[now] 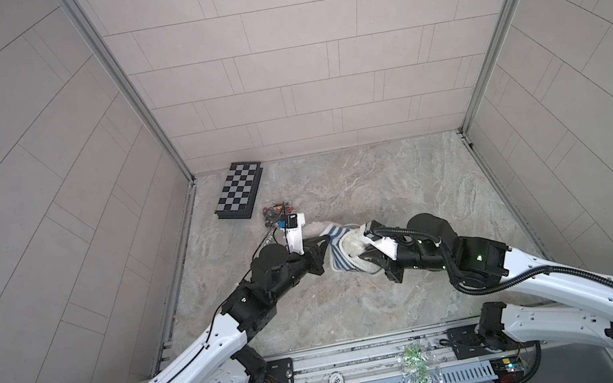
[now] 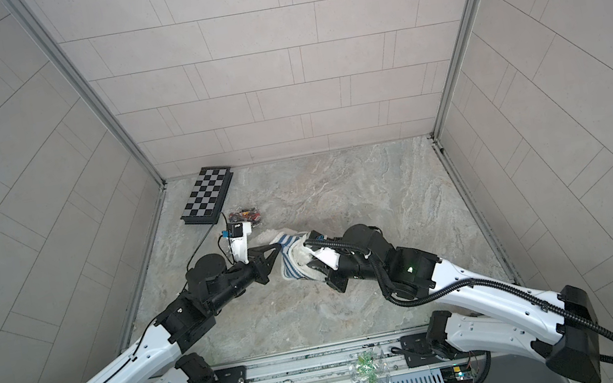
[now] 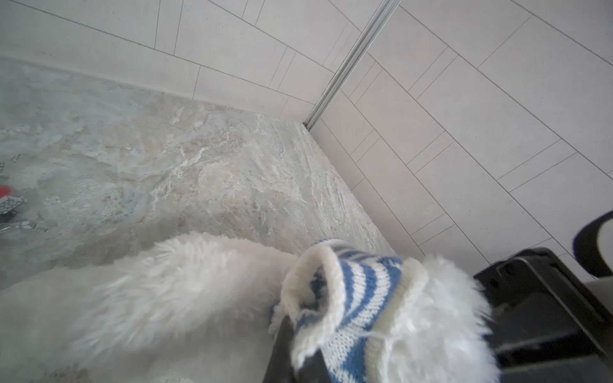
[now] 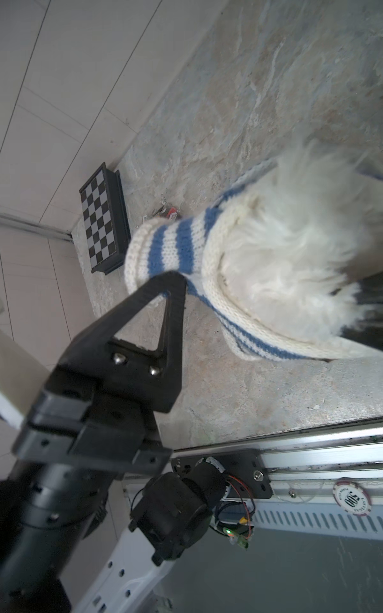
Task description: Dress the teddy bear
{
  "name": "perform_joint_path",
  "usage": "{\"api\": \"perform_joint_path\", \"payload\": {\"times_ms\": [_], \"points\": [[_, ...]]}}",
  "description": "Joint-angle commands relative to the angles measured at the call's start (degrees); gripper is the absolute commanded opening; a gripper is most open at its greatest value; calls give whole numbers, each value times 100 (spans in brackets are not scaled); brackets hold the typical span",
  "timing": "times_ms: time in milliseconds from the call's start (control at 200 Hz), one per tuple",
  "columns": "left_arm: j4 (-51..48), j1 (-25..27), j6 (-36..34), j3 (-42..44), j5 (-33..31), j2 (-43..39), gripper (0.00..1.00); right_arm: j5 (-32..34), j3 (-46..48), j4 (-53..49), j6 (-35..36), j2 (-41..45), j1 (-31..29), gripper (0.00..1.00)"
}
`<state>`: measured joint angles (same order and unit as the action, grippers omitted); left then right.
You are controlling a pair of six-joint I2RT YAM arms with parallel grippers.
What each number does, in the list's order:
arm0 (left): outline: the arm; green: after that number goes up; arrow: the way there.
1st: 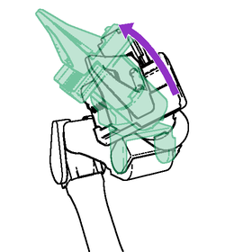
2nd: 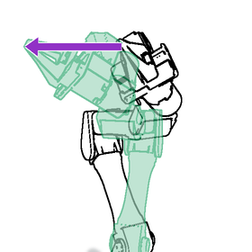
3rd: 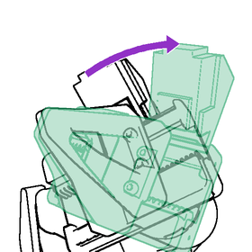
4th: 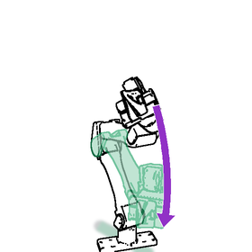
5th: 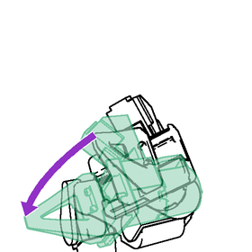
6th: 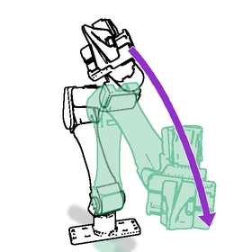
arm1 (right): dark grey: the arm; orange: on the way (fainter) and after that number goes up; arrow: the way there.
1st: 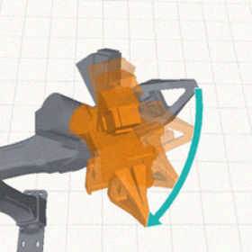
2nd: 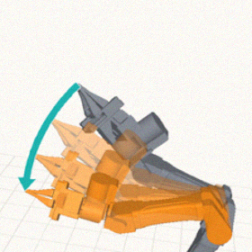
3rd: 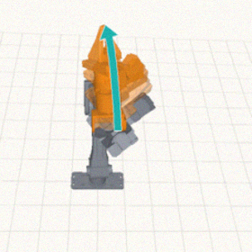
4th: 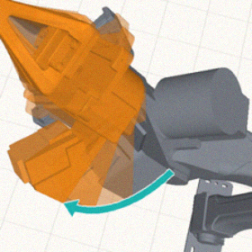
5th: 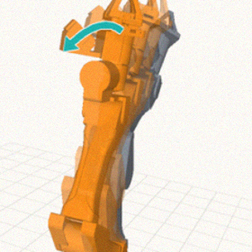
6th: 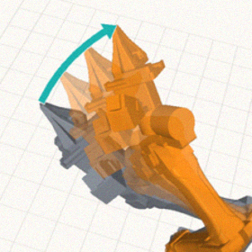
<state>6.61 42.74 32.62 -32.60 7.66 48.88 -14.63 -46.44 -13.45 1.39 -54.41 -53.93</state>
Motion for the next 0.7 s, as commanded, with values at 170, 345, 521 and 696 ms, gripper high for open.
{"api": "perform_joint_path", "payload": {"times_ms": [170, 345, 521, 696], "points": [[-346, -322, 201, -86, -799, -12, 0, -189, -240, -1003, 1116, 26, -562, 0], [246, -366, 95, 74, -286, -117, 0, -155, -489, -1669, 1307, -108, -627, 0], [560, -42, -219, -123, 424, 31, 0, 80, -617, -1731, 1342, -485, -765, 0], [869, 198, -224, -76, 596, 169, 0, 253, -794, -1885, 1499, -741, -954, 0]]}}
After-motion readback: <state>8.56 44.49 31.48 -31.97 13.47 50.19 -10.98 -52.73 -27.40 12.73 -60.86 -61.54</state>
